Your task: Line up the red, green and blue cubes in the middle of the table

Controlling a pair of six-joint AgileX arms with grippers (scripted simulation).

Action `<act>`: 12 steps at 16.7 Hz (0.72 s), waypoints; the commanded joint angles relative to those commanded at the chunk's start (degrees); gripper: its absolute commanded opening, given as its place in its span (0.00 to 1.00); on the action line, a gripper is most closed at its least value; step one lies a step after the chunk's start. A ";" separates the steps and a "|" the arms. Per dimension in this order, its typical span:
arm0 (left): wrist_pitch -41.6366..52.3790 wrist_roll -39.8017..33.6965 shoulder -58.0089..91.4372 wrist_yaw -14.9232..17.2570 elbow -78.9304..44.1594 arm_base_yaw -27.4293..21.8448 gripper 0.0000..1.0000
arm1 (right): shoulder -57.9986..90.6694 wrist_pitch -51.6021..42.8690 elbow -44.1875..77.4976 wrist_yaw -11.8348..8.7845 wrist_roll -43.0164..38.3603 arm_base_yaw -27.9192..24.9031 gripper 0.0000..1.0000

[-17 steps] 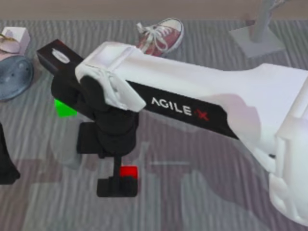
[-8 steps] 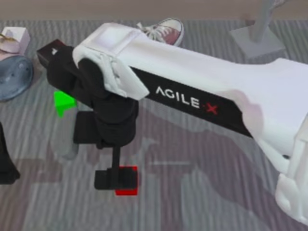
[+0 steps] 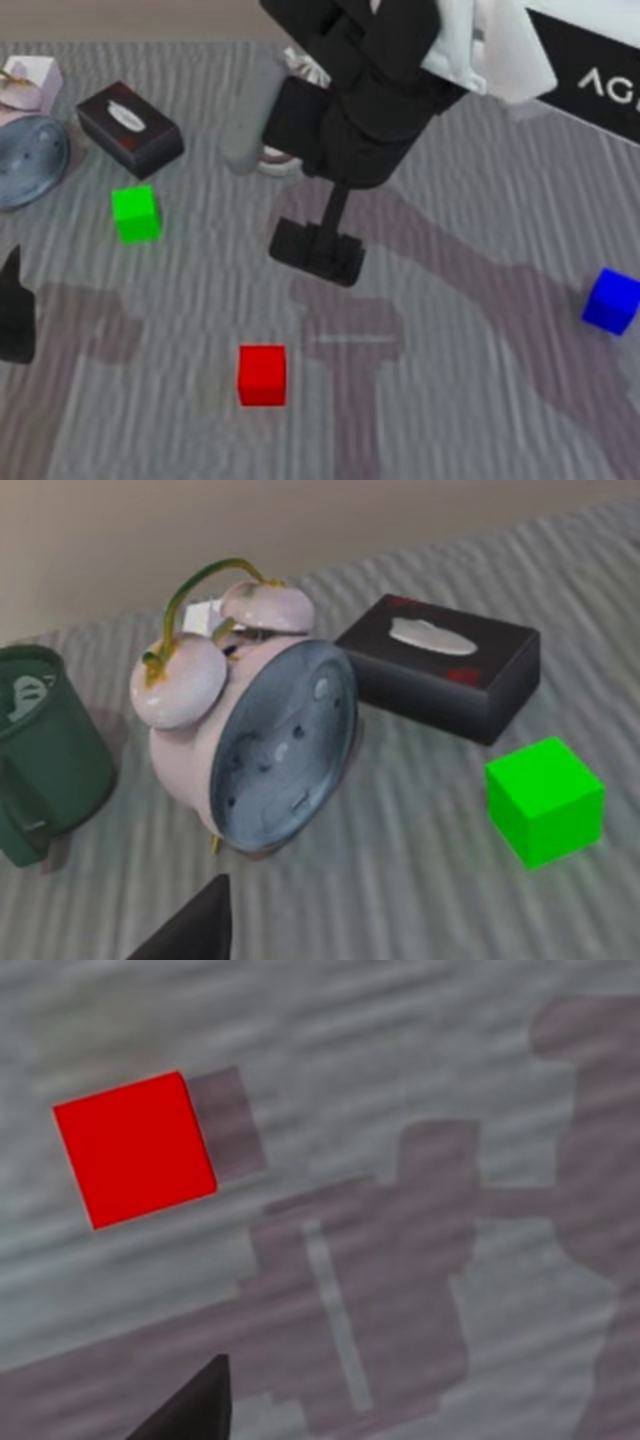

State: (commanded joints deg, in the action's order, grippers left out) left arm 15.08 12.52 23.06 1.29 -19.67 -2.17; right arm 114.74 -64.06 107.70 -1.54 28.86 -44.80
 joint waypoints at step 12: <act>38.64 33.72 68.01 0.89 -54.41 -5.08 1.00 | -72.33 38.42 -67.48 -1.59 -19.01 28.87 1.00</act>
State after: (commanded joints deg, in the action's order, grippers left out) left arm 53.72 46.24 91.07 2.18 -74.08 -7.25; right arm 42.41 -25.63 40.22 -3.12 9.85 -15.93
